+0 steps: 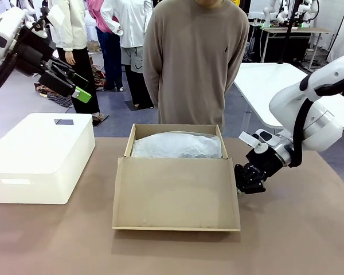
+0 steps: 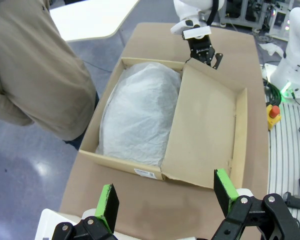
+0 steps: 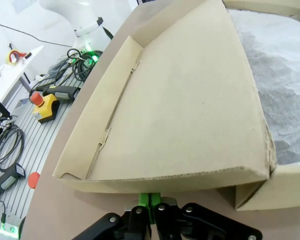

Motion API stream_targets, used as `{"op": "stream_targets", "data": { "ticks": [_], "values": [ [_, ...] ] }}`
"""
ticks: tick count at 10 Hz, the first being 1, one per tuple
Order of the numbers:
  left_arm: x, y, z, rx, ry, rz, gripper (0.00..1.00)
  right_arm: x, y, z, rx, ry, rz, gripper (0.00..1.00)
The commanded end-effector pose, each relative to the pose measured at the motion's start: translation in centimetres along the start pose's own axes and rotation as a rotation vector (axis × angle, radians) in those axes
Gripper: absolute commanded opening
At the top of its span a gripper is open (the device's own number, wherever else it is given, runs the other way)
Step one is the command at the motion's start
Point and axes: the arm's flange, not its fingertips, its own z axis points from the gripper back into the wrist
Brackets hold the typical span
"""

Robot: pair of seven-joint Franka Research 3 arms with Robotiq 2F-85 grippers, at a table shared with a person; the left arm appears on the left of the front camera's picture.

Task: Pack the shoes into the box.
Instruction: Close the Shoes Box.

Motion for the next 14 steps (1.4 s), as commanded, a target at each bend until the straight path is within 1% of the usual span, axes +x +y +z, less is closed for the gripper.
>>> {"op": "stream_targets", "data": {
  "ticks": [1,4,8,9,13,14],
  "values": [
    [0.0,0.1,-0.1,-0.005,-0.024,-0.014,1.00,-0.3,-0.1,-0.6,-0.030,-0.066,0.082,0.00],
    [0.0,0.1,-0.1,-0.005,-0.024,-0.014,1.00,1.2,0.8,0.6,-0.048,-0.137,0.088,0.00],
    [0.0,0.1,-0.1,-0.005,-0.024,-0.014,1.00,2.9,2.0,2.3,-0.124,-0.217,0.067,0.00],
    [0.0,0.1,-0.1,-0.005,-0.024,-0.014,1.00,3.2,2.3,2.7,-0.153,-0.232,0.067,0.00],
    [0.0,0.1,-0.1,-0.005,-0.024,-0.014,1.00,3.5,2.5,4.0,-0.331,-0.341,-0.016,0.00],
    [0.0,0.1,-0.1,-0.005,-0.024,-0.014,1.00,3.6,2.5,4.2,-0.365,-0.354,-0.034,0.00]
  ]
}}
